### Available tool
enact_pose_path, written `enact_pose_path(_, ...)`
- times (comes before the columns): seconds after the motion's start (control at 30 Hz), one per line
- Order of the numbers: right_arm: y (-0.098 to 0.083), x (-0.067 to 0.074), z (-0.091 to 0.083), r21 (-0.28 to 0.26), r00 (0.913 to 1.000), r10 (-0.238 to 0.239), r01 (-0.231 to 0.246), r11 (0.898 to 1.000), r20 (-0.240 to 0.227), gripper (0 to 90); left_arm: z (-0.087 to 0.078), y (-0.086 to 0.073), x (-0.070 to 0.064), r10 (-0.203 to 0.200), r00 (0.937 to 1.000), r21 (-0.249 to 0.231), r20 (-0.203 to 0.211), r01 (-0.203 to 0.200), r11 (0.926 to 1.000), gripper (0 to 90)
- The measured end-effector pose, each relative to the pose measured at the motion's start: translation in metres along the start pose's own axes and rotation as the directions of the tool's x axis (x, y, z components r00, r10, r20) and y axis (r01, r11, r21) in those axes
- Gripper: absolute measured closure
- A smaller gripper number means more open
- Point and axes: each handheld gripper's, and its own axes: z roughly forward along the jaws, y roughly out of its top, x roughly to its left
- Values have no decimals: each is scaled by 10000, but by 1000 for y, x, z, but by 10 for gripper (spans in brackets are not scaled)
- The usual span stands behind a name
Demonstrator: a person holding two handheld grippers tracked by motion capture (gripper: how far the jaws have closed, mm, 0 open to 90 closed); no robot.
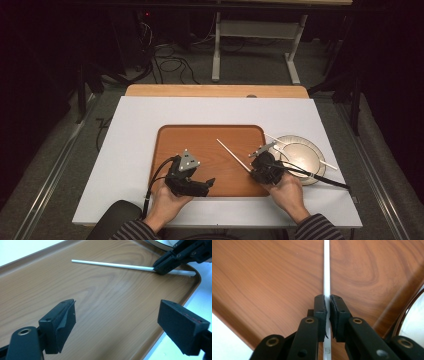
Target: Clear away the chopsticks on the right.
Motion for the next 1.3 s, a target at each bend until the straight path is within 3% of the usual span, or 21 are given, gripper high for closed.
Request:
enact_pose_path(0.57,-6,-9,-2,-139,9977,582,-578,9982,351,834,-1,-1,0,-35,10000,-33,-18,35,10000,156)
enact_pose_path(0.9,-7,-12,-3,-90,9954,676,-672,9977,680,824,-2,-1,0,-23,10000,-28,-21,23,10000,156)
enact_pose_path(1.3,-8,-12,-9,-383,9963,678,-659,9971,521,752,-3,-1,1,-38,10000,-75,-52,37,10000,156)
